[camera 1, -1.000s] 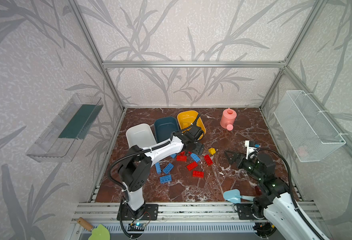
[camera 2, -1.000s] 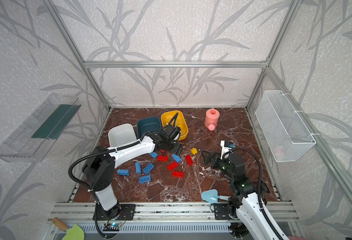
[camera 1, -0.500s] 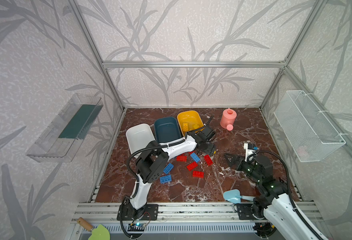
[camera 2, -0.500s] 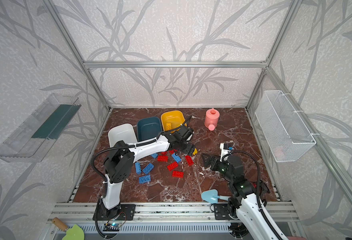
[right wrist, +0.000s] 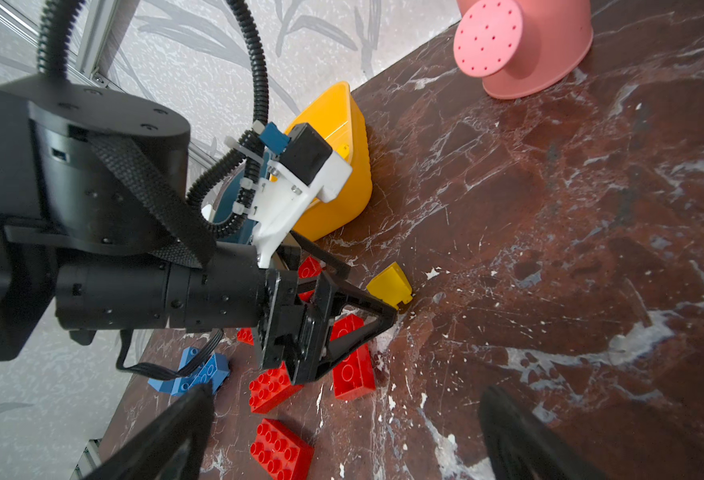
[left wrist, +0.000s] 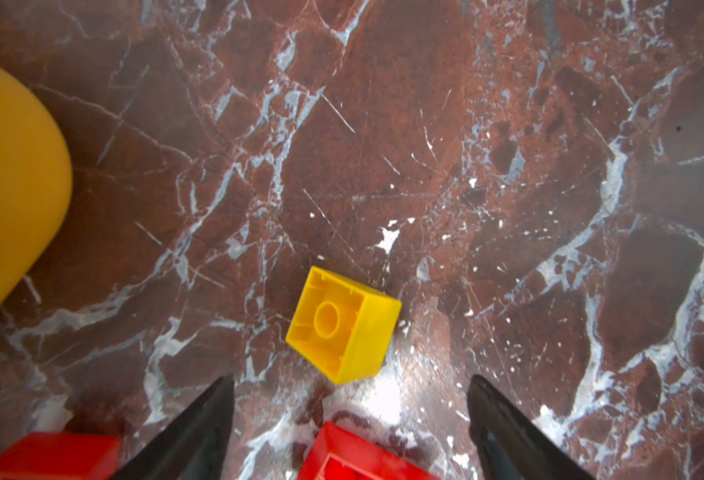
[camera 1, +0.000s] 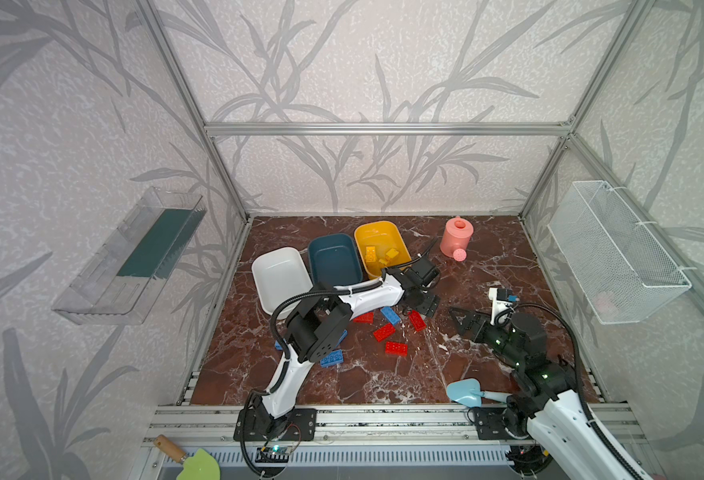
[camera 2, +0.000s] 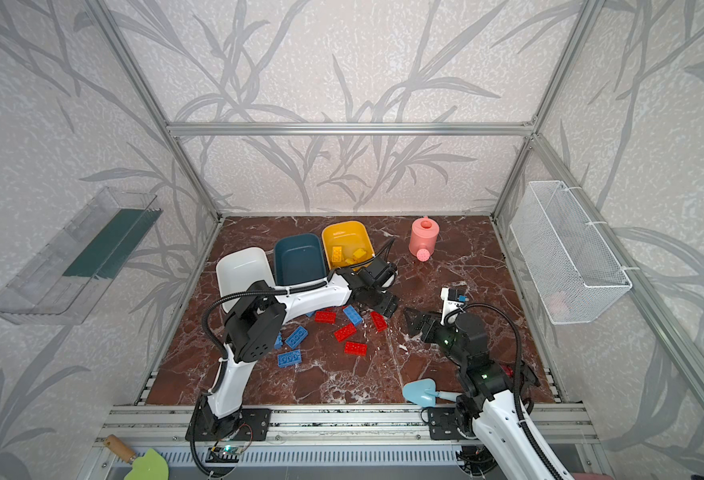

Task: Sort the legos into containers by color
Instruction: 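Lower the left gripper and close it on the small yellow brick, then lift the small yellow brick with the left gripper over the yellow tub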

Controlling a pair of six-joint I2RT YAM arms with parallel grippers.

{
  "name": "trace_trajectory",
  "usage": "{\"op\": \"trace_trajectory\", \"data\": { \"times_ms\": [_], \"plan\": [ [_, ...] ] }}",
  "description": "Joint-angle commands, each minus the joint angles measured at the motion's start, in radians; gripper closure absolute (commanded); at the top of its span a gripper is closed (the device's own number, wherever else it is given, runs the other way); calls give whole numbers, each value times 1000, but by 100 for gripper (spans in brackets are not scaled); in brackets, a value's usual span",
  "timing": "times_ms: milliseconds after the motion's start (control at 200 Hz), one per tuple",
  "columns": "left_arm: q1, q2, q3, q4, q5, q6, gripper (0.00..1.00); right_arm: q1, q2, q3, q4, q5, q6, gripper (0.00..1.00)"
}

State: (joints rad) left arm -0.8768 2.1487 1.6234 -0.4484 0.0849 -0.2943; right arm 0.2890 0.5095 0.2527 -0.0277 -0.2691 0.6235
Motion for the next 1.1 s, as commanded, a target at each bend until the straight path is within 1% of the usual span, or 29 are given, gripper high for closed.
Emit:
{"op": "trace_trajectory", "data": {
  "times_ms": [0,140,310,500,780,905,1095],
  "plan": [
    [-6,30,37,3,7,19,15,6,-10,-12,12,11,-7,1],
    [-9,55,52,-3,4,22,20,9,-13,-12,10,14,-8,1],
    [-10,77,57,1,-3,27,28,14,-14,-12,10,14,-10,1],
    [-11,98,64,6,-14,29,35,15,-12,-15,15,19,-13,1],
    [-12,99,60,13,-13,31,53,16,-11,-15,15,22,-16,1],
    [-11,81,58,15,-17,38,57,16,-11,-16,15,25,-18,1],
    [-12,33,52,21,-16,38,60,17,-17,-16,12,27,-21,1]
  ]
}}
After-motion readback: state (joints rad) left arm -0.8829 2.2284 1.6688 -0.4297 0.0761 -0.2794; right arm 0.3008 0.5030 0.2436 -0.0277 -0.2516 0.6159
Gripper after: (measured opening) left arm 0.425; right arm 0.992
